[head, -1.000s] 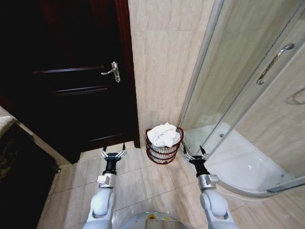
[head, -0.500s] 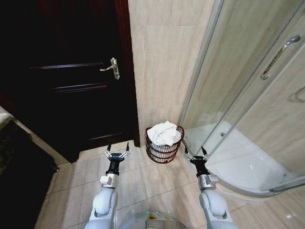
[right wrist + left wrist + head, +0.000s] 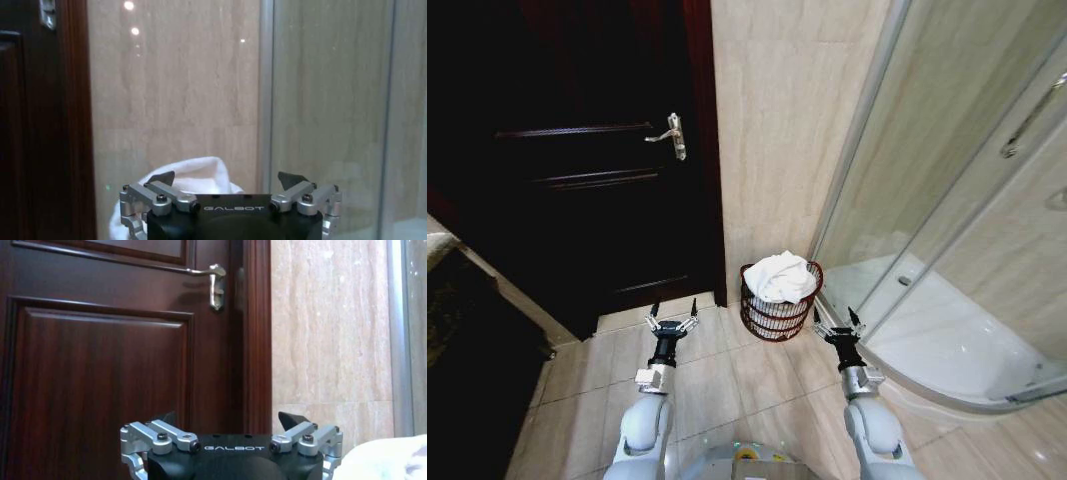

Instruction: Discard the used towel into the hamper.

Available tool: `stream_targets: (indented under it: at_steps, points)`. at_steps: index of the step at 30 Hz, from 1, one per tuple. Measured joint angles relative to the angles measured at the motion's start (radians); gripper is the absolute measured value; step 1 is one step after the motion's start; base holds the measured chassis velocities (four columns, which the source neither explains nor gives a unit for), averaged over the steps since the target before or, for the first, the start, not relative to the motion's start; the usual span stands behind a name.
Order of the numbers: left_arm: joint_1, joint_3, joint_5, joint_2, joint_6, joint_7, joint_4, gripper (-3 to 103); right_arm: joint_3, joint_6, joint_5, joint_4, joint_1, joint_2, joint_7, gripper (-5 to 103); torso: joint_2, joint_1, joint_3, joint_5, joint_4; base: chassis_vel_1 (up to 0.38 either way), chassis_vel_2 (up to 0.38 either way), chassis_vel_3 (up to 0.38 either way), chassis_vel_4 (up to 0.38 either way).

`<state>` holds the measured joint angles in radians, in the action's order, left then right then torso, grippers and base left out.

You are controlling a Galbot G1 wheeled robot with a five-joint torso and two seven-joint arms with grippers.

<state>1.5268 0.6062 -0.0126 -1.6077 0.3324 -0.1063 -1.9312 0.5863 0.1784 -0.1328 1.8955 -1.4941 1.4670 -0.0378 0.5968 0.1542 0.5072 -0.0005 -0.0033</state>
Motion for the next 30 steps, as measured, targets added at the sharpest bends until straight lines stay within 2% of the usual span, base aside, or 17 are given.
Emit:
stream_targets:
  at_steps: [9,23,30]
  points:
    - [-0.015,-0.017,0.005,-0.001,0.014,0.02,0.013,100,0.012,0.007,-0.044,0.008,-0.01,-0.008,-0.006,100,-0.005,-0.002,-0.003,0.0006,-0.0002,0.006,0.006,0.001,-0.007]
    - [0.002,-0.008,0.002,0.0,0.005,0.032,0.005,100,0.007,-0.002,-0.043,0.023,-0.021,-0.007,-0.011,100,0.0,0.0,0.0,0.0004,0.0,-0.011,-0.005,0.01,0.003]
    - [-0.003,-0.01,0.005,0.0,0.029,0.043,0.024,100,0.01,-0.007,-0.039,0.025,-0.024,-0.008,0.0,100,0.003,0.001,0.002,0.0005,0.0004,0.036,0.031,0.038,0.034]
